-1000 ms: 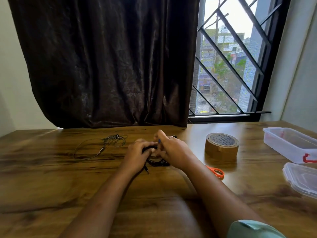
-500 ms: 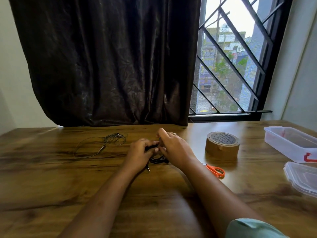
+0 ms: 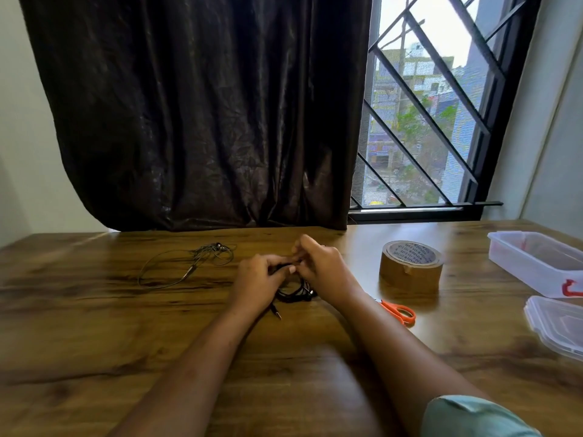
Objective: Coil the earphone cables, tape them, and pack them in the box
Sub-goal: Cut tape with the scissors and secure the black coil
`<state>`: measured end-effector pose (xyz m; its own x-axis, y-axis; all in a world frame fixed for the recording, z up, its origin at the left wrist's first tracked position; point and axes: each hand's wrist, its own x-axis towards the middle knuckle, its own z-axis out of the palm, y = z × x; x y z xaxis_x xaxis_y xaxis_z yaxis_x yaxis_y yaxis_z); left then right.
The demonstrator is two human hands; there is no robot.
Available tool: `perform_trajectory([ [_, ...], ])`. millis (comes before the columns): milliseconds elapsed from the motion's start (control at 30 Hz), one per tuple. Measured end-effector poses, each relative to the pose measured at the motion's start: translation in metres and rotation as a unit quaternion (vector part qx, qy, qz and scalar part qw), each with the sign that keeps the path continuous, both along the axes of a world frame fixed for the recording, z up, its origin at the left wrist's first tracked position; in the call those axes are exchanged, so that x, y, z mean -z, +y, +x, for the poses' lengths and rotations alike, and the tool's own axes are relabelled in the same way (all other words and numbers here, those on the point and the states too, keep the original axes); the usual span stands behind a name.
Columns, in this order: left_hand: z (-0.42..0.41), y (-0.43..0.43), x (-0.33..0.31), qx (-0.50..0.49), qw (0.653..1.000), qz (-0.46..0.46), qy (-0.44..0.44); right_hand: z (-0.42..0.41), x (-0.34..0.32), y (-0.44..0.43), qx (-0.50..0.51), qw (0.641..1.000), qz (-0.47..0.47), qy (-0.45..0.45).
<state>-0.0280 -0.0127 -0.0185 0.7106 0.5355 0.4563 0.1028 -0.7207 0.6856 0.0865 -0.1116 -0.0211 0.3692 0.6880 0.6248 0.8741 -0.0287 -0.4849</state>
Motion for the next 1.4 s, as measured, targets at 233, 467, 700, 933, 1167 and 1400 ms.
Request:
perform_trajectory([
  [233,0.001,0.005,0.002,-0.031,0.999,-0.036,-0.012,0.003,0.001,0.001,-0.004,0.999,0.011,0.052],
  [467,0.0,0.003,0.003,-0.025,0.998,-0.044,-0.038,-0.001,0.0,0.0,-0.005,0.992,0.012,0.124],
  [700,-0.001,-0.004,-0.001,0.002,0.992,-0.093,-0.08,-0.002,0.0,0.004,-0.011,0.976,0.026,0.216],
  [933,-0.002,-0.003,0.0,0.025,0.99,-0.105,-0.092,0.0,0.002,0.007,-0.063,0.926,0.015,0.372],
  [1167,-0.003,-0.003,-0.001,-0.021,0.993,0.067,-0.094,-0.003,-0.004,0.002,-0.124,0.889,0.085,0.433],
  [1400,-0.003,-0.001,-0.001,-0.039,0.989,0.118,-0.078,-0.007,-0.005,0.003,-0.122,0.902,0.118,0.396],
])
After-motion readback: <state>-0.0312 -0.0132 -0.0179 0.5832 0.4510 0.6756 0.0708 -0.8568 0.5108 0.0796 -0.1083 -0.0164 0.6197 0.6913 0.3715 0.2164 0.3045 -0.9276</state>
